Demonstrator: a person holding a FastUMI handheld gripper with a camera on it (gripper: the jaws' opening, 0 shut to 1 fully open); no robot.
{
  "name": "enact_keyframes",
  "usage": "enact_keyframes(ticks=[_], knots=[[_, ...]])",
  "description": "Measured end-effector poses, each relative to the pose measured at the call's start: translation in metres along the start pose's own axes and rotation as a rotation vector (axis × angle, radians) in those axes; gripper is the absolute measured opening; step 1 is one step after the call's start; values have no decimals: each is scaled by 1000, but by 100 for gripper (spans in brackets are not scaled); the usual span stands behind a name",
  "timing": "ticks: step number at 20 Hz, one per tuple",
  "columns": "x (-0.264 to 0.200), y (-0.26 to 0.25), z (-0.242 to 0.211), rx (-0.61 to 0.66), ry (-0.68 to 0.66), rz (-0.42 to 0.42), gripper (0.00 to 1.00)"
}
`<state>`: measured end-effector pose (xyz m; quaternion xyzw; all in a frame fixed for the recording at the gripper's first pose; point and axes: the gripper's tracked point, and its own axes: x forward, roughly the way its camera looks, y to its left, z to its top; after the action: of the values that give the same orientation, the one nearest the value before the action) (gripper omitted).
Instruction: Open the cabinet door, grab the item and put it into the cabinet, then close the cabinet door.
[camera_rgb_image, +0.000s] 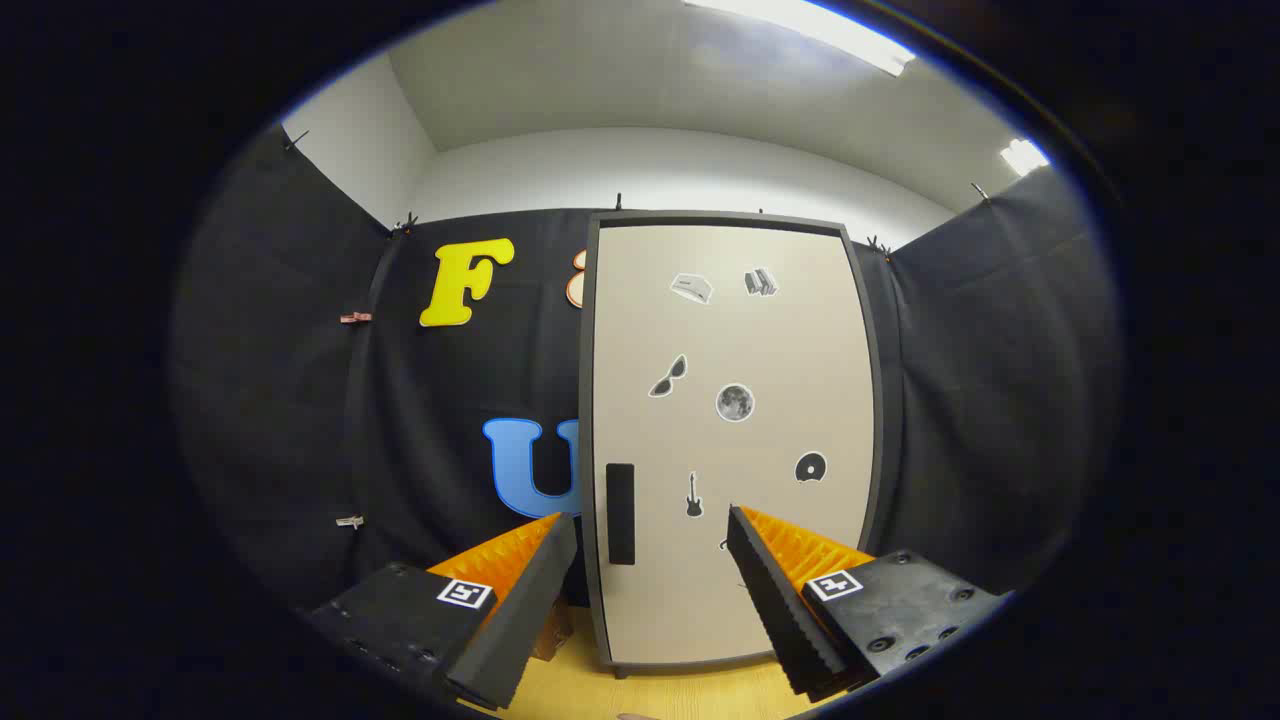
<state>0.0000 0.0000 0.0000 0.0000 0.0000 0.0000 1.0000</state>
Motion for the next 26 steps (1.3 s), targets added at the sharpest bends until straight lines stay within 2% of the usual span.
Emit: enact_keyframes(ticks=[15,26], knots=[[7,0,-15,10,34,0,98],[42,18,-37,10,68,36,98]])
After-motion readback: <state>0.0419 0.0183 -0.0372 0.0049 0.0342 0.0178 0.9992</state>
